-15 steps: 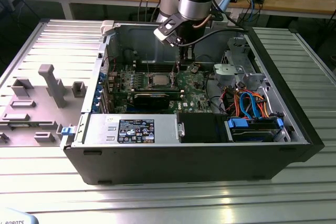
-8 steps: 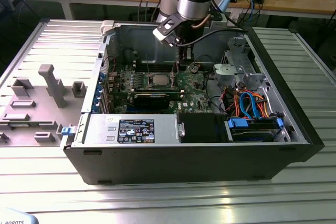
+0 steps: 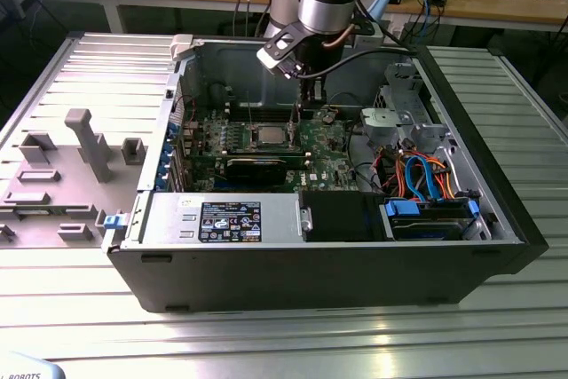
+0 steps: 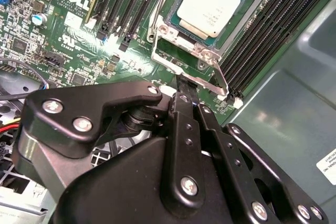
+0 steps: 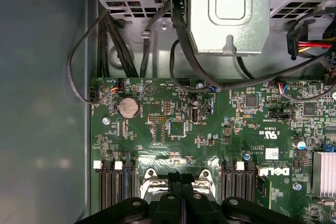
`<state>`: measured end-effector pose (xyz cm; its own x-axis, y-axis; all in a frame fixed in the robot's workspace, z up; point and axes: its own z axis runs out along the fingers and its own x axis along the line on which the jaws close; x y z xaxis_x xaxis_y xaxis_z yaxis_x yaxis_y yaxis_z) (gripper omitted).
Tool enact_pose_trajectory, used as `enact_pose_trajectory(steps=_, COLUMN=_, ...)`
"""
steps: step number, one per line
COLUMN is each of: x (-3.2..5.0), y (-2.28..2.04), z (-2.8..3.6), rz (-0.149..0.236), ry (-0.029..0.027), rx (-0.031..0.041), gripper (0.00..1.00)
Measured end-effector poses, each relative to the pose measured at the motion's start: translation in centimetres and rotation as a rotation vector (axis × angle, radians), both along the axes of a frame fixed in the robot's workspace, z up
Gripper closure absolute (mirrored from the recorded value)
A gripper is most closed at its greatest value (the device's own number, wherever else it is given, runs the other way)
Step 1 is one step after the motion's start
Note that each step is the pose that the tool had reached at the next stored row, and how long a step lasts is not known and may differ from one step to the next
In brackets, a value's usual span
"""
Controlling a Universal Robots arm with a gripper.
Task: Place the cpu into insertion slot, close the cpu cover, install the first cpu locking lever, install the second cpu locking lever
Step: 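Close the cpu cover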
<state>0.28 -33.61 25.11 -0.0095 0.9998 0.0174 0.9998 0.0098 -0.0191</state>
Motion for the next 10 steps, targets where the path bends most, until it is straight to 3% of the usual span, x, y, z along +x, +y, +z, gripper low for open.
enact_pose_trajectory(steps=10, x=-0.21, y=0.00, z=0.00, rz=0.000, ry=0.0000, rx=0.0000, gripper=0.89)
